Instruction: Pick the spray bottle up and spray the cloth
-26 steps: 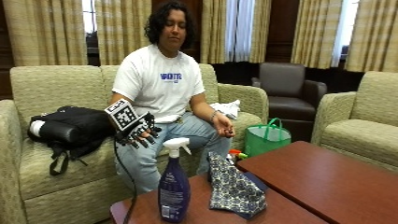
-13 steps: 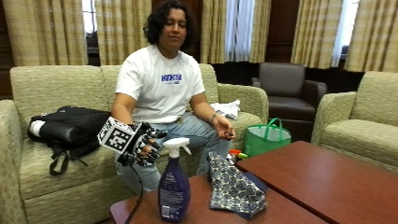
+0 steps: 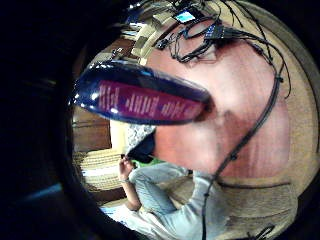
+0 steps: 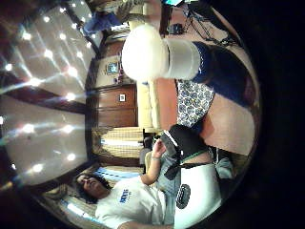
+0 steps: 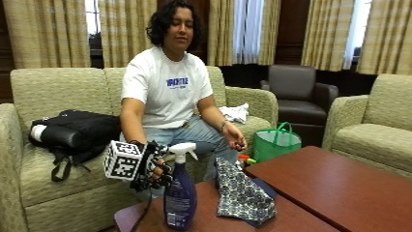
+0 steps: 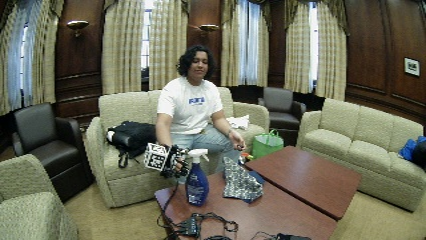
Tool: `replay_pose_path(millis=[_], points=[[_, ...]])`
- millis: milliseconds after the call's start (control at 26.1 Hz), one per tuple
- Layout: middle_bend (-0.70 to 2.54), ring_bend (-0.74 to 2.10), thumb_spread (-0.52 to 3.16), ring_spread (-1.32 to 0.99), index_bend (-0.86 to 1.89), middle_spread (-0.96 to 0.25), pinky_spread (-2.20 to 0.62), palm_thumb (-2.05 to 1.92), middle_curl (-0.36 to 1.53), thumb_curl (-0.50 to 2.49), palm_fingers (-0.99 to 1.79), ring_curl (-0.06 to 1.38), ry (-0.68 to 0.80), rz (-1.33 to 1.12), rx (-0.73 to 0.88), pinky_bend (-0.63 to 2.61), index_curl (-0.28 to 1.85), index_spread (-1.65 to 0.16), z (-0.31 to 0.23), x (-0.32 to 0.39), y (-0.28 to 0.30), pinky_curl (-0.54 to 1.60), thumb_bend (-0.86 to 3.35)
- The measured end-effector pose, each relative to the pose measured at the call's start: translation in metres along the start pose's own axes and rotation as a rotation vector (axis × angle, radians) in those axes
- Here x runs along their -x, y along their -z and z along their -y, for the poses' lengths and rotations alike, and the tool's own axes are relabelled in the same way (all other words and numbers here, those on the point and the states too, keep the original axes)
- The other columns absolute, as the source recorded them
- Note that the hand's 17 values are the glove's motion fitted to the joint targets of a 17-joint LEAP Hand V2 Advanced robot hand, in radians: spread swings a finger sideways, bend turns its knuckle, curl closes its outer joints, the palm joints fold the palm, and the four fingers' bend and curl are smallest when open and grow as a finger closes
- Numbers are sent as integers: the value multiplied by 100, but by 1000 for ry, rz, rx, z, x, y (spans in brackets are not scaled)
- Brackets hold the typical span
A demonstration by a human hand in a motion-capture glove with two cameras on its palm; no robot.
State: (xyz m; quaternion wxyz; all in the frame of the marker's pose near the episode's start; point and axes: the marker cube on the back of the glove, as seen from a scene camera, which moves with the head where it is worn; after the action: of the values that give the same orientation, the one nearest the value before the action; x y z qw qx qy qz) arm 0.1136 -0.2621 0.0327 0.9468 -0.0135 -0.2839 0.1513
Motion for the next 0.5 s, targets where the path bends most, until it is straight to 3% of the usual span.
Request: replay_pose_path(millis=[498], points=[[25,42,87,-16,9,-14,5,72,36,34,34,32,-5,60,-68,36,22,-39,50,9,-25,25,-3]])
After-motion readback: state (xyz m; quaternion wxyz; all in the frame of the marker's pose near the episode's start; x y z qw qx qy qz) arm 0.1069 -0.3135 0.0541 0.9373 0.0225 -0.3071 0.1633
